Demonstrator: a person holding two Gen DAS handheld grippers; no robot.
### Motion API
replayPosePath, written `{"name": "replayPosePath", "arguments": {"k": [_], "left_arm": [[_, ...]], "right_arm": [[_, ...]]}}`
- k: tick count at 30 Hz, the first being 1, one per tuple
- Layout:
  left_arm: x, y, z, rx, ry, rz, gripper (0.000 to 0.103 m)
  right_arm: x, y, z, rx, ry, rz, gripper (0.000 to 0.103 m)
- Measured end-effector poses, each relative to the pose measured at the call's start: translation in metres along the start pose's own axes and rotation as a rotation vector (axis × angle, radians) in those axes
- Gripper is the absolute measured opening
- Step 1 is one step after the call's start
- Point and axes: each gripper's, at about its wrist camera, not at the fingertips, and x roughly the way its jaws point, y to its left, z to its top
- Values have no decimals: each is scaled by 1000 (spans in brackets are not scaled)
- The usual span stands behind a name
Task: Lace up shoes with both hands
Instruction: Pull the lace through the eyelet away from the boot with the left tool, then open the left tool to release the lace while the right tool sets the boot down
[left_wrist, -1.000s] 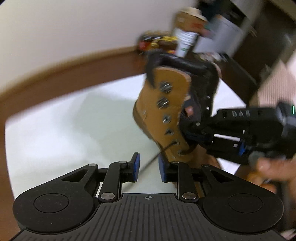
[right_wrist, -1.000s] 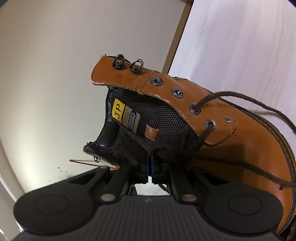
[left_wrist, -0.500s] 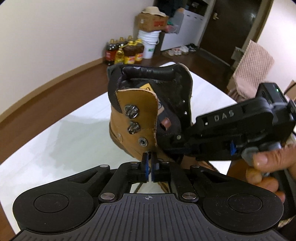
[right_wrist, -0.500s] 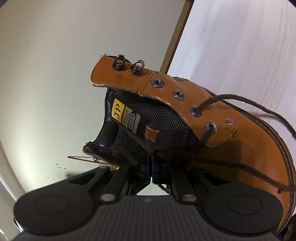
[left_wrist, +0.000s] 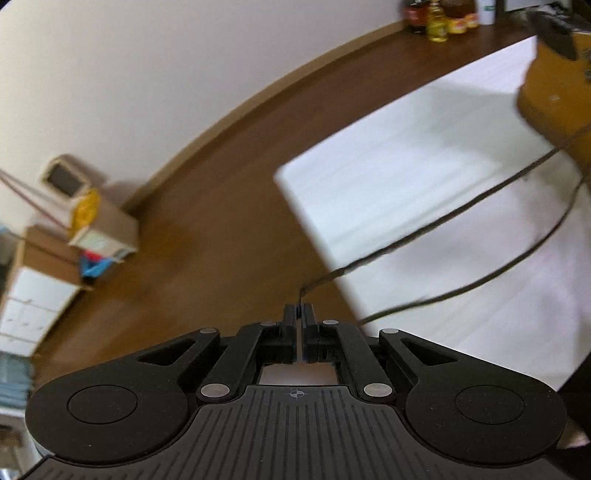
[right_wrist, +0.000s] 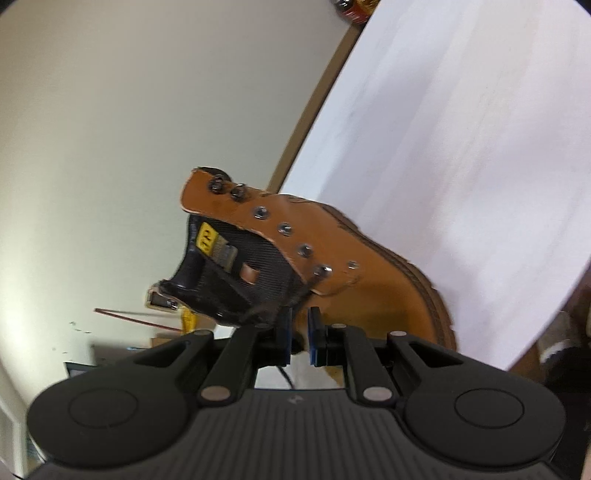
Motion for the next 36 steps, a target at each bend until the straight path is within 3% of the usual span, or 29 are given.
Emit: {"name": "replayPosePath", "arguments": {"k": [3,11,21,24,28,36], "left_arm": [[0,10,-7,8,-10,1,2],[39,7,-17,40,-57,-106,2],[55,3,-12,56,-67,-128,2],[62,1,-12,62,-72,-143,3],[73,5,-11,54,-62,-178,3],[99,19,-13,131,-37,-275,10]], "right_arm": [[3,23,-15,-13,7,-11,12],[48,75,-65,-55,28,-12,16],[134,104,-88,-119,258,-3,22],[155,124,-95,-251,324,-17,22],[176,160,-120,-565,394,-89,22],[194,198,-164,-959,383,-254,23]]}}
